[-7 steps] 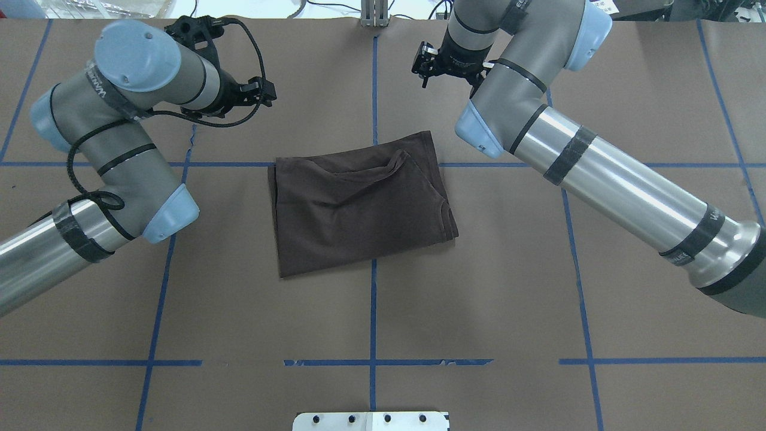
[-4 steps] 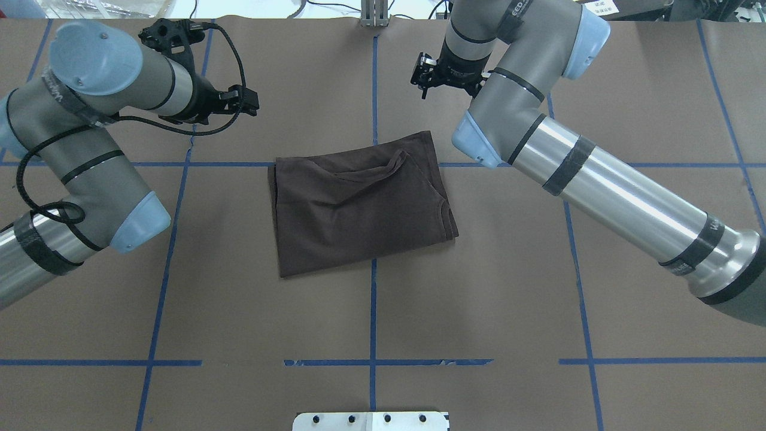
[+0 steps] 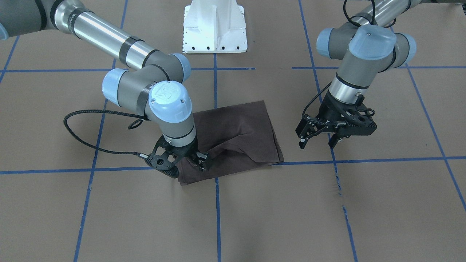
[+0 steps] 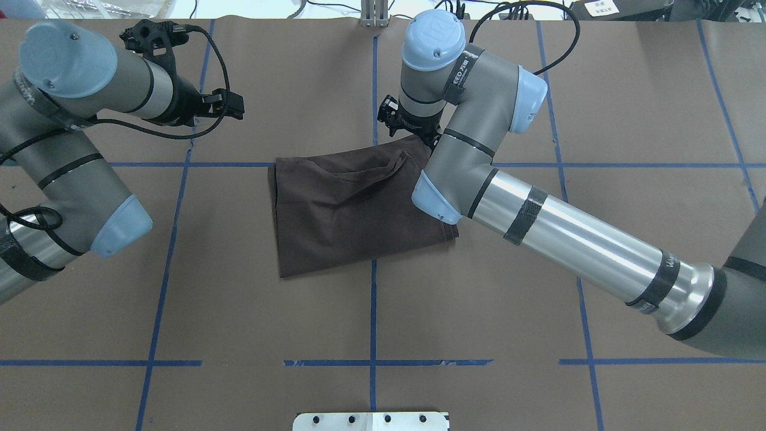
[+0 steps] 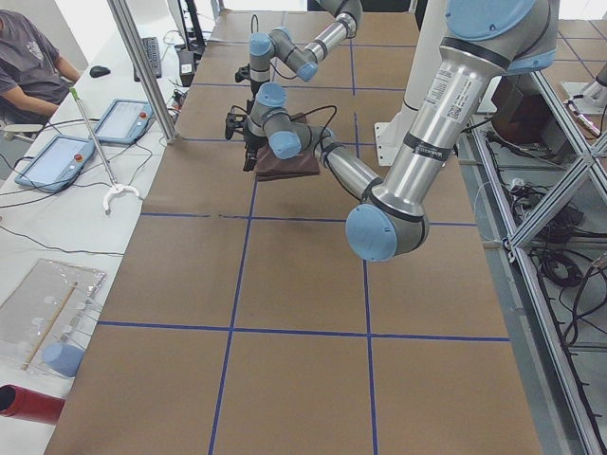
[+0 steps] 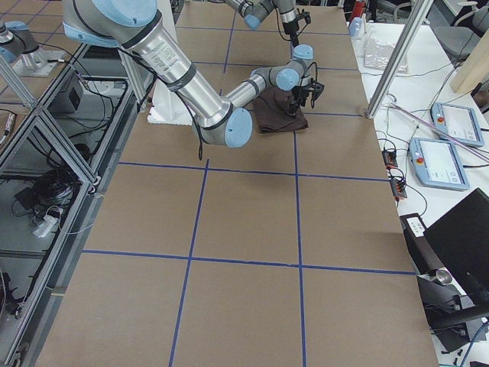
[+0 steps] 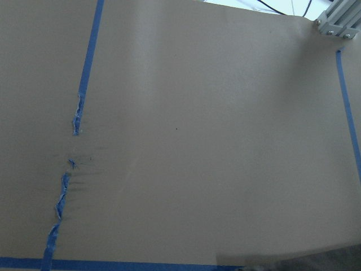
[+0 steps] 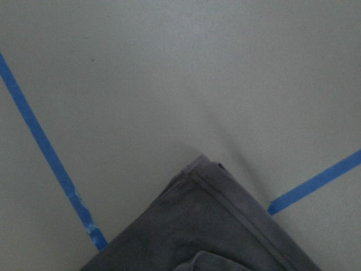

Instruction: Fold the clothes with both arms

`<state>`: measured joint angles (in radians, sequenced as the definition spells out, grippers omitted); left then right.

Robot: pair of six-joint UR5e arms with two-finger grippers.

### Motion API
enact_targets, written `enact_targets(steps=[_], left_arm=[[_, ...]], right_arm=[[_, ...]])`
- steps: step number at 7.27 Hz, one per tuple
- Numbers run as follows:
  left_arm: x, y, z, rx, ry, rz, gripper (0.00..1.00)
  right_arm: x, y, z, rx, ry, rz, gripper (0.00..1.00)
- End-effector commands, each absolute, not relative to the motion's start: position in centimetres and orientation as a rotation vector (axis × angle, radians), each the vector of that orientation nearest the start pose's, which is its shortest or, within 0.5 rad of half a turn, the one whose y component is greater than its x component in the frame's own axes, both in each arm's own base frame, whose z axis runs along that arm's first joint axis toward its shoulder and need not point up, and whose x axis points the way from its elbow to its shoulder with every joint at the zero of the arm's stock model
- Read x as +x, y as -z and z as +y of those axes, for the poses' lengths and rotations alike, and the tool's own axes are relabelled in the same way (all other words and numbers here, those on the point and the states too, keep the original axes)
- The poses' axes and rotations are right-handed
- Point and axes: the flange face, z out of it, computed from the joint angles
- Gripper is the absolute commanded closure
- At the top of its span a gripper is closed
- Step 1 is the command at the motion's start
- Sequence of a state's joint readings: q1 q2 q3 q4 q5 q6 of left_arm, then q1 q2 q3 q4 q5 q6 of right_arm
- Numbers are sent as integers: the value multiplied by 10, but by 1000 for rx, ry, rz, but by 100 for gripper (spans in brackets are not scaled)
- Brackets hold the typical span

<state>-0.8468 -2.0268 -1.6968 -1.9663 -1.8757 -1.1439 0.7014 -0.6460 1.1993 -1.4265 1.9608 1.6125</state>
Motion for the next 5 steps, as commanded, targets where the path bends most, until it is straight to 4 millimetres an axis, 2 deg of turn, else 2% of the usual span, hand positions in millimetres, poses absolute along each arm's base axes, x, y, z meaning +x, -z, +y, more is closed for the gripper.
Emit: enact_targets(steps=[1,2,3,5], left_arm=[[351,-299,-556,354,237,948,0],[350,-299,-556,354,239,948,0],[350,-300,-556,352,239,946,0],[350,-300,-556,352,239,946,0]], right_arm=[[-577,-215,-589,-139,-590,-766,15],[-582,-216,-592,-142,-592,-756,23],[-583,-215,-596,-120,-595,-757,38],[-586,-220,-599,-112,-597,-745,59]])
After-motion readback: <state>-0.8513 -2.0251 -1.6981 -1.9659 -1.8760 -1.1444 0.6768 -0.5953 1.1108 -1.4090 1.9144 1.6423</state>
